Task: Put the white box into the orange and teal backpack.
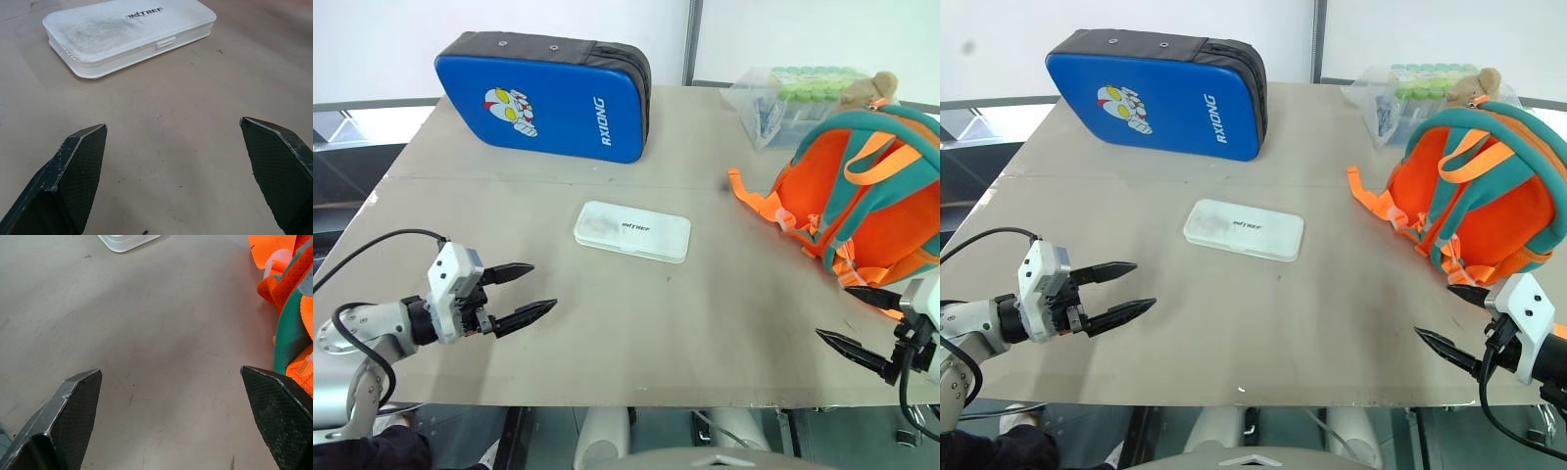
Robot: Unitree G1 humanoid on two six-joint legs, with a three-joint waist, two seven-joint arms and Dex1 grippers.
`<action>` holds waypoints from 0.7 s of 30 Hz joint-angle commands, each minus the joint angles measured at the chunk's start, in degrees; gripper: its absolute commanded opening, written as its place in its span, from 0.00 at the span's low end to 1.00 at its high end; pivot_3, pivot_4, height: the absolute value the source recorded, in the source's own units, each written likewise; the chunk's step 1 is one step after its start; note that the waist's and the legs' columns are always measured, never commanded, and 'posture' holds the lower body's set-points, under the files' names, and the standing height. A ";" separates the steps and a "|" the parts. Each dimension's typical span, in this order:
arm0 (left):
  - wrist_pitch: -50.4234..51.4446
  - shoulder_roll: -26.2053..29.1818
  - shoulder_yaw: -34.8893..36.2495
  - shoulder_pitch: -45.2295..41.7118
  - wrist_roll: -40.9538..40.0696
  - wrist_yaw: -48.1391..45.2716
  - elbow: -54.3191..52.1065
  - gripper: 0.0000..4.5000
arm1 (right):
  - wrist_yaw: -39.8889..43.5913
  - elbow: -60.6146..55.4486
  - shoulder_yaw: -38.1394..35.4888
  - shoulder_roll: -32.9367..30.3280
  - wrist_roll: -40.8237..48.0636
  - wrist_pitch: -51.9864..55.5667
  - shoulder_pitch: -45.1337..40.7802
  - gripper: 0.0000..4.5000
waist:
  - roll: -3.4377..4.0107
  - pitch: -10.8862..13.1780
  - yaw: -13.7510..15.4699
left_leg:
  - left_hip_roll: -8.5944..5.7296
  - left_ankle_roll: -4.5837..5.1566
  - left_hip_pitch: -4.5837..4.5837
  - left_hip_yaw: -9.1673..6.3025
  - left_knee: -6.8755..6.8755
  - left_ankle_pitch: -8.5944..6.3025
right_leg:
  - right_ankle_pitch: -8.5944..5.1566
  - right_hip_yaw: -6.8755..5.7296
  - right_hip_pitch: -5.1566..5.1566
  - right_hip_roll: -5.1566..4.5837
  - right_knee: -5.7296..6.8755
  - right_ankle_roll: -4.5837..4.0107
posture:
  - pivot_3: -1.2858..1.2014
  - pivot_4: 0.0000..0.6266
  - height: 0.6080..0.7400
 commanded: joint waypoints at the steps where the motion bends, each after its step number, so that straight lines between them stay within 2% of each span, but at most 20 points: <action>1: 2.66 0.07 0.74 -2.99 -1.84 2.98 -0.69 0.99 | -4.14 -3.50 1.85 1.48 1.08 0.61 -3.80 1.00 | -0.03 -0.02 -0.01 | 0.00 0.00 0.00 0.00 0.00 0.00 | 0.00 0.00 0.00 0.00 0.00 0.00 | 0.52 0.24 1.00; 4: 7.30 -2.81 0.15 -8.28 -4.80 8.86 -1.20 0.99 | -14.88 -9.66 10.03 4.74 2.03 5.69 -13.54 1.00 | -0.02 -0.03 -0.25 | 0.04 0.00 0.02 -0.06 0.06 0.00 | 0.00 -0.05 -0.01 0.08 0.02 0.01 | 0.52 0.24 1.00; 10: 13.67 -6.22 -0.04 -14.50 -6.15 18.84 -1.07 0.99 | -24.39 -10.12 18.39 6.44 5.87 17.20 -24.82 1.00 | -0.06 -0.10 -0.34 | -0.01 0.00 -0.07 -0.07 0.09 0.00 | 0.05 0.01 0.01 0.09 0.09 0.03 | 0.52 0.24 1.00; 12: 18.79 -8.69 -0.91 -18.54 -6.79 25.91 -0.46 0.88 | -29.90 -5.78 23.32 10.27 4.21 20.35 -31.66 0.88 | -0.11 -0.13 -0.31 | -0.04 0.00 -0.13 -0.11 0.07 0.00 | 0.14 -0.04 -0.01 0.10 0.08 0.19 | 0.52 0.24 1.00; 14: 22.25 -9.99 -2.66 -21.93 -4.37 32.12 0.71 0.72 | -34.25 -2.20 27.38 13.89 2.63 23.25 -36.90 0.71 | -0.11 -0.13 -0.39 | -0.03 0.00 -0.09 -0.13 0.09 0.01 | 0.16 -0.03 -0.01 0.14 0.11 0.22 | 0.52 0.24 1.00; 16: 24.42 -10.21 -4.30 -24.63 -2.70 35.10 1.87 0.51 | -34.52 -0.58 31.02 14.46 0.88 24.51 -39.72 0.51 | -0.11 -0.13 -0.43 | -0.03 0.01 -0.07 -0.17 0.22 0.01 | 0.18 0.00 0.01 0.20 0.23 0.23 | 0.52 0.24 1.00; 17: 24.79 -10.38 -5.44 -26.19 -1.18 36.85 2.91 0.45 | -35.04 0.96 32.87 15.14 -0.48 24.42 -41.33 0.43 | -0.11 -0.13 -0.42 | -0.03 0.01 -0.05 -0.16 0.23 0.01 | 0.18 0.01 0.01 0.20 0.28 0.23 | 0.52 0.24 1.00; 18: 25.91 -11.19 -6.14 -28.31 -0.09 39.40 4.64 0.32 | -35.73 2.94 35.19 15.76 -2.10 24.74 -43.18 0.32 | -0.11 -0.13 -0.44 | -0.03 0.01 -0.05 -0.16 0.24 0.01 | 0.17 0.00 0.01 0.20 0.28 0.22 | 0.52 0.24 1.00; 21: 24.73 -11.43 -11.88 -33.41 6.13 42.50 9.89 0.01 | -37.74 10.76 42.49 18.46 -7.89 25.00 -49.42 0.00 | -0.11 -0.13 -0.46 | -0.05 0.01 -0.07 -0.15 0.24 0.01 | 0.18 0.01 0.00 0.22 0.27 0.23 | 0.52 0.24 1.00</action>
